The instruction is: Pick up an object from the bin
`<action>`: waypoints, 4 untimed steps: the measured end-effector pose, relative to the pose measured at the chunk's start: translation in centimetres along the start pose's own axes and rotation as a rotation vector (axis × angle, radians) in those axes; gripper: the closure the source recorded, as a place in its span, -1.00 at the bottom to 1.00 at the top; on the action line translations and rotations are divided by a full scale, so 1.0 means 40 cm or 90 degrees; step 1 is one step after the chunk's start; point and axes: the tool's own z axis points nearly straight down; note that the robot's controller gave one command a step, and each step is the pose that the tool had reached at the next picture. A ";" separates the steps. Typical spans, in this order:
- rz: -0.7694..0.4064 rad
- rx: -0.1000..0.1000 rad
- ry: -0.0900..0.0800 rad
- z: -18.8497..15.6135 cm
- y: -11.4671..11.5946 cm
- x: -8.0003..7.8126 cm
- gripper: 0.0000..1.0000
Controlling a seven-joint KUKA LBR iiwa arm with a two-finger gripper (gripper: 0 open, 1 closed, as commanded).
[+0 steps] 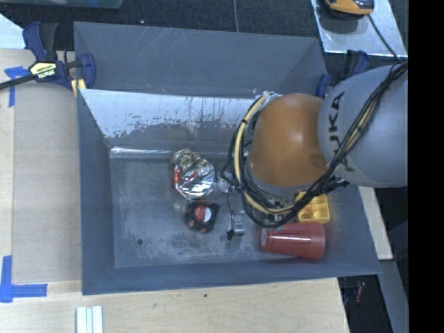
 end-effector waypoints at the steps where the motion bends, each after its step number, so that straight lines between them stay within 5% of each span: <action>1: 0.001 0.000 -0.005 -0.008 -0.001 -0.005 -1.00; 2: -0.189 0.000 -0.008 0.168 0.124 -0.175 -1.00; 3: -0.338 0.001 -0.006 -0.008 0.128 -0.180 -1.00; 4: -0.362 0.000 -0.002 0.118 -0.014 -0.241 -1.00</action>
Offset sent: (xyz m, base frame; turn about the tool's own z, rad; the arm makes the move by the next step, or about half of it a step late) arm 0.0697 0.0509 -0.0741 -0.3055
